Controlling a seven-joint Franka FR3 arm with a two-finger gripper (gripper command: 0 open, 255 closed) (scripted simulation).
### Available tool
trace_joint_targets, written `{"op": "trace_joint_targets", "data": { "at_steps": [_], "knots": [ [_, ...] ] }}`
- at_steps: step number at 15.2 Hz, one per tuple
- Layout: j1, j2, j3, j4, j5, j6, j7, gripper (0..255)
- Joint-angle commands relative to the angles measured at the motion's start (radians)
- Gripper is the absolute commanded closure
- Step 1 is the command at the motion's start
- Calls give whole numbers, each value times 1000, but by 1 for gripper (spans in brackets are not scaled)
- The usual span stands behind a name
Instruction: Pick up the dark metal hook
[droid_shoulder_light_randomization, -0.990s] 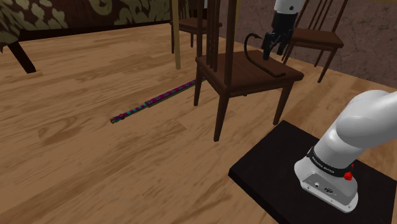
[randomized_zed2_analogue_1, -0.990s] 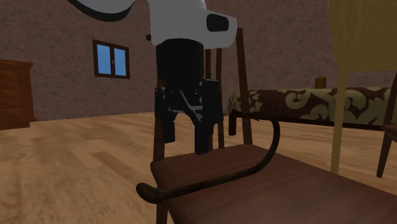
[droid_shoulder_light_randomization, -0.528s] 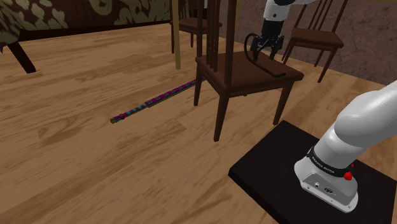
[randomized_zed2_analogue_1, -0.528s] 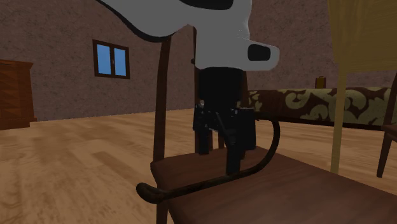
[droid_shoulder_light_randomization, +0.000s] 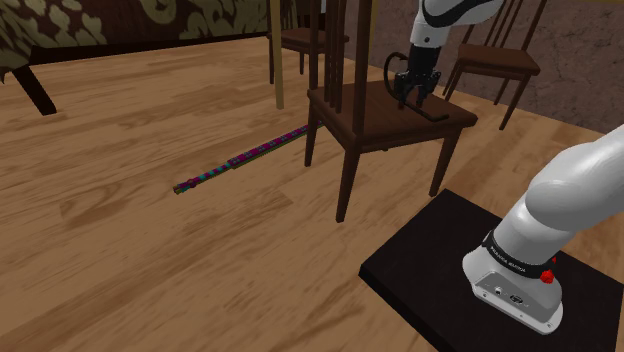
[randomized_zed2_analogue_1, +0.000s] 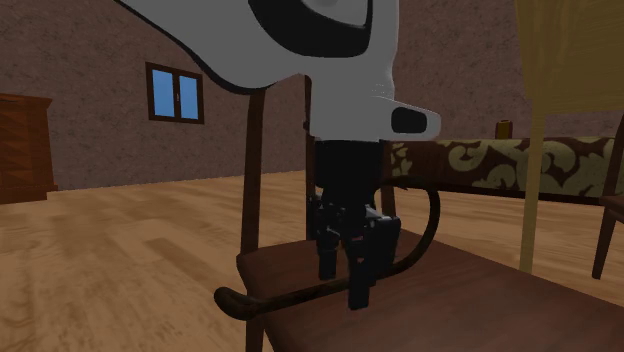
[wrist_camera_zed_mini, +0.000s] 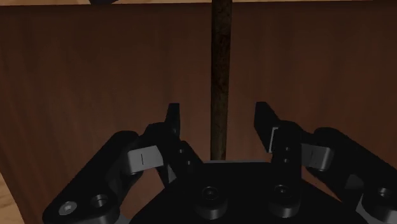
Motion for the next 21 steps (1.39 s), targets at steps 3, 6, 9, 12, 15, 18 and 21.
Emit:
{"op": "trace_joint_targets", "data": {
  "at_steps": [3, 6, 9, 12, 15, 18, 21],
  "knots": [
    [0, 1, 0, -3, 0, 4, 0, 255],
    [-1, -5, -1, -8, -1, 3, -1, 255],
    [2, 2, -1, -1, 0, 3, 1, 255],
    [2, -6, 1, 33, 0, -39, 2, 255],
    [3, -11, 2, 69, 1, -80, 2, 255],
    [3, -15, 4, 106, 1, -121, 3, 255],
    [4, -16, 5, 146, 2, -162, 3, 255]
  ]
}}
